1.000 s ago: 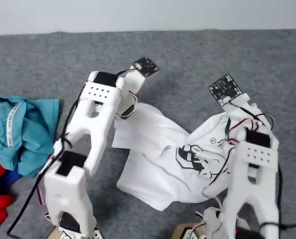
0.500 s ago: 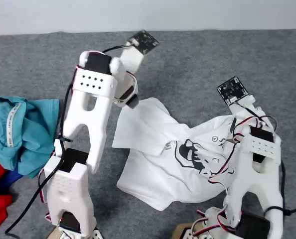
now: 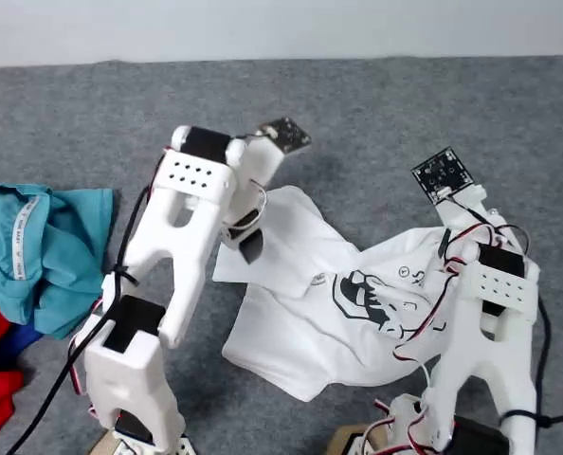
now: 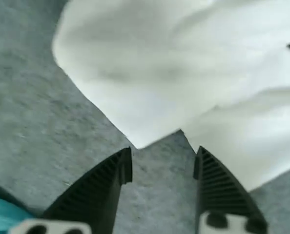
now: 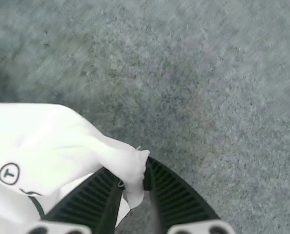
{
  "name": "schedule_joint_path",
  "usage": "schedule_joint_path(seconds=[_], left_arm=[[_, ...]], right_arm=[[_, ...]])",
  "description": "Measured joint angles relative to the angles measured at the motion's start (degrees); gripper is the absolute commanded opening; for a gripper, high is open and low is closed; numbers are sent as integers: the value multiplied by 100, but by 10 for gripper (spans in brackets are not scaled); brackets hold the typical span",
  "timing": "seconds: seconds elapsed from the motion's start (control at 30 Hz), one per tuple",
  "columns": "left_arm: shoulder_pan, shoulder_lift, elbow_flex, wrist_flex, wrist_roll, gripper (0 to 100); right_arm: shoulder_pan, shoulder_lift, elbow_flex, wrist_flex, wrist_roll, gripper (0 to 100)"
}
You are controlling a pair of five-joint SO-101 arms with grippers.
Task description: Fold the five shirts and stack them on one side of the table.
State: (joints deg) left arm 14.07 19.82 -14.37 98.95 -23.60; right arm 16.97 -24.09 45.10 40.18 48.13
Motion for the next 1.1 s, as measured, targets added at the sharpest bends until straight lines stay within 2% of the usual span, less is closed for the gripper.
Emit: schedule_joint_path(seconds=[0.4,0.87,1.1], left_arm=[[167,-9,809,-26,-484,211],[-431,18,1626,-1363,-976,213],[-440,835,1477,-1723,-993,210]], right_arm=[[0,0,0,229,0,10],[0,0,0,316,0,10],[0,0,0,316,0,10]])
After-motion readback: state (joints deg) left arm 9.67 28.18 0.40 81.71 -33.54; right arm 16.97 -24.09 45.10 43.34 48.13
